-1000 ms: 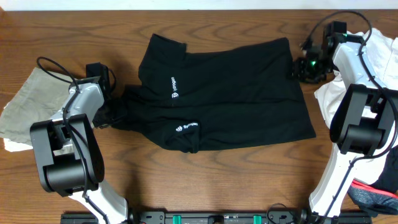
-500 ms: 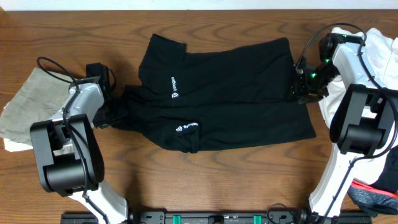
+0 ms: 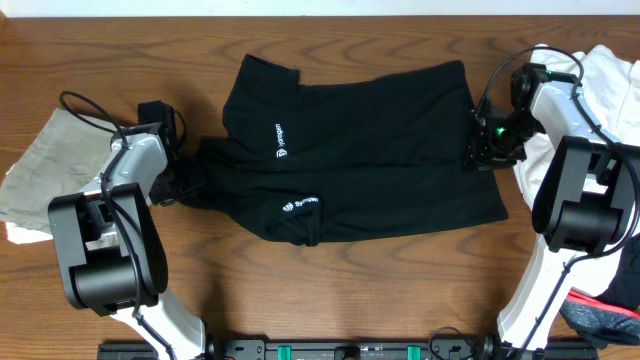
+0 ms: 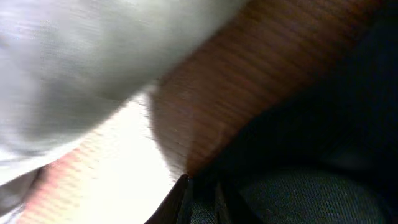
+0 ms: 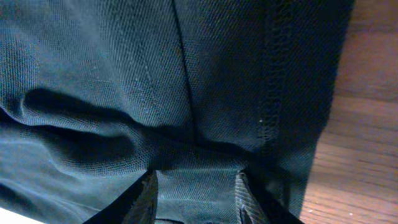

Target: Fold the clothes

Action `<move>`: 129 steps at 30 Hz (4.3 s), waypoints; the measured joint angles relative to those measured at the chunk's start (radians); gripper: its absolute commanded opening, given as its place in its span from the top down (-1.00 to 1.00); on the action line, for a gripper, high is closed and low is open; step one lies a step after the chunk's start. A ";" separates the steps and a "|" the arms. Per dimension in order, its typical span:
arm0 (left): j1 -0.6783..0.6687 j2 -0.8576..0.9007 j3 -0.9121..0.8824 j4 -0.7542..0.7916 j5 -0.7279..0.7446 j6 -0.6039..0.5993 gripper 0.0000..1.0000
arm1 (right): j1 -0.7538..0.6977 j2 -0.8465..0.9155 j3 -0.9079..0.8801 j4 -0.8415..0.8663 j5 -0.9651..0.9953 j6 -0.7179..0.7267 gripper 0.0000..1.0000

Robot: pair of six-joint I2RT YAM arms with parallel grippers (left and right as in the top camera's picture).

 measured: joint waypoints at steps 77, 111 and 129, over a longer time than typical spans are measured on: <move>-0.964 -0.545 -0.298 -0.111 0.848 -0.402 -0.01 | 0.000 0.000 -0.011 -0.005 -0.042 0.001 0.26; -0.524 -0.177 -0.284 0.437 0.041 -0.216 0.20 | 0.000 0.000 -0.013 -0.016 -0.054 0.001 0.30; -0.258 -0.002 -0.144 0.663 0.005 -0.108 0.19 | 0.000 -0.168 -0.024 0.006 -0.092 0.016 0.14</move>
